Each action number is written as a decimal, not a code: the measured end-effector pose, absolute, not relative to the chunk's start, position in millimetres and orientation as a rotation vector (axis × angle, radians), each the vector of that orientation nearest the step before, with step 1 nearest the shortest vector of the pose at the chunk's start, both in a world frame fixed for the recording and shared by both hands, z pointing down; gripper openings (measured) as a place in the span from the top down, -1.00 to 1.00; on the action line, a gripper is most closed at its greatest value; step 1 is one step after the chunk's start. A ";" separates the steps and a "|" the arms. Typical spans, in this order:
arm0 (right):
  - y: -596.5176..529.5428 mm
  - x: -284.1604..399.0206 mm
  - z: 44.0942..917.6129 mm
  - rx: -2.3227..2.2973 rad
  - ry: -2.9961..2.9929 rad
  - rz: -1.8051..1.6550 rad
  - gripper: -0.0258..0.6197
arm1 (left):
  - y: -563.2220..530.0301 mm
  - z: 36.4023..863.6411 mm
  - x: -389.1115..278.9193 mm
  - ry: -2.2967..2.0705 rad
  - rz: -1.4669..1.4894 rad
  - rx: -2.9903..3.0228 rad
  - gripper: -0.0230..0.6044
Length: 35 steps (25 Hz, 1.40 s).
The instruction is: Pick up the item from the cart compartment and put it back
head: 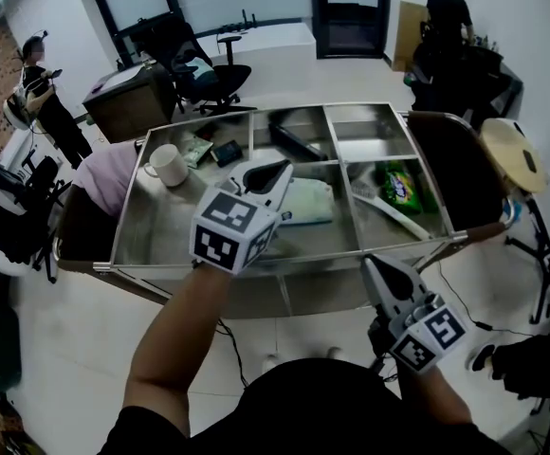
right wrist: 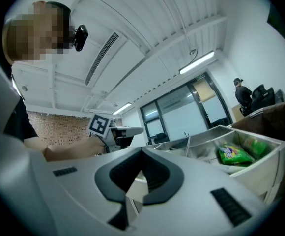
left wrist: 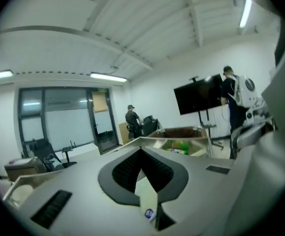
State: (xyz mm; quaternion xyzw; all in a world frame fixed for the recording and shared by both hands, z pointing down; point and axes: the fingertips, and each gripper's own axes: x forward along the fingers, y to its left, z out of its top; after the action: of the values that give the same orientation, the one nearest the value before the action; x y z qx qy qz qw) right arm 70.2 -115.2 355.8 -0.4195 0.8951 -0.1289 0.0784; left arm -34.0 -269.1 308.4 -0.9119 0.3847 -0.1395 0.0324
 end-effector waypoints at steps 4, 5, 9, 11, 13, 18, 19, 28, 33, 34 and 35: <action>-115.9 68.2 357.4 -1.253 2.688 -0.389 0.87 | -240.7 286.1 -55.2 1.287 -0.108 -2.849 0.93; -116.0 68.3 357.7 -1.253 2.687 -0.390 0.87 | -231.0 281.4 -58.4 1.289 -0.041 -2.852 0.93; -117.1 66.0 356.8 -1.243 2.687 -0.393 0.87 | -188.0 271.7 -70.4 1.302 0.166 -2.868 0.93; -117.3 62.5 355.7 -1.230 2.694 -0.393 0.87 | -168.2 272.7 -78.7 1.338 0.228 -2.847 0.93; -118.2 58.4 355.4 -1.216 2.701 -0.393 0.87 | -155.1 276.3 -83.9 1.381 0.260 -2.823 0.93; -119.1 49.5 353.5 -1.189 2.725 -0.384 0.87 | -136.3 281.2 -84.9 1.389 0.298 -2.808 0.93; -119.1 48.8 352.8 -1.188 2.727 -0.381 0.87 | -132.4 284.9 -86.0 1.392 0.297 -2.814 0.93; -120.0 48.3 354.1 -1.224 2.754 -0.351 0.87 | -95.7 321.7 -98.9 1.460 0.291 -2.859 0.93; -120.2 44.6 357.0 -1.235 2.781 -0.308 0.88 | -92.8 334.4 -103.9 1.481 0.228 -2.838 0.93; -119.8 43.1 358.2 -1.237 2.787 -0.307 0.88 | -93.6 335.6 -104.2 1.483 0.224 -2.840 0.93; -119.7 41.7 359.9 -1.243 2.792 -0.309 0.88 | -93.8 336.2 -104.0 1.484 0.219 -2.840 0.93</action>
State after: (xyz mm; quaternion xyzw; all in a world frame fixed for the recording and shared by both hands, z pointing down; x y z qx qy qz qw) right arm 41.7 -119.7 359.9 -0.4043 0.9084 -0.1004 0.0348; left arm -104.0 -93.8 336.2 -0.8838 0.4616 0.0681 -0.0351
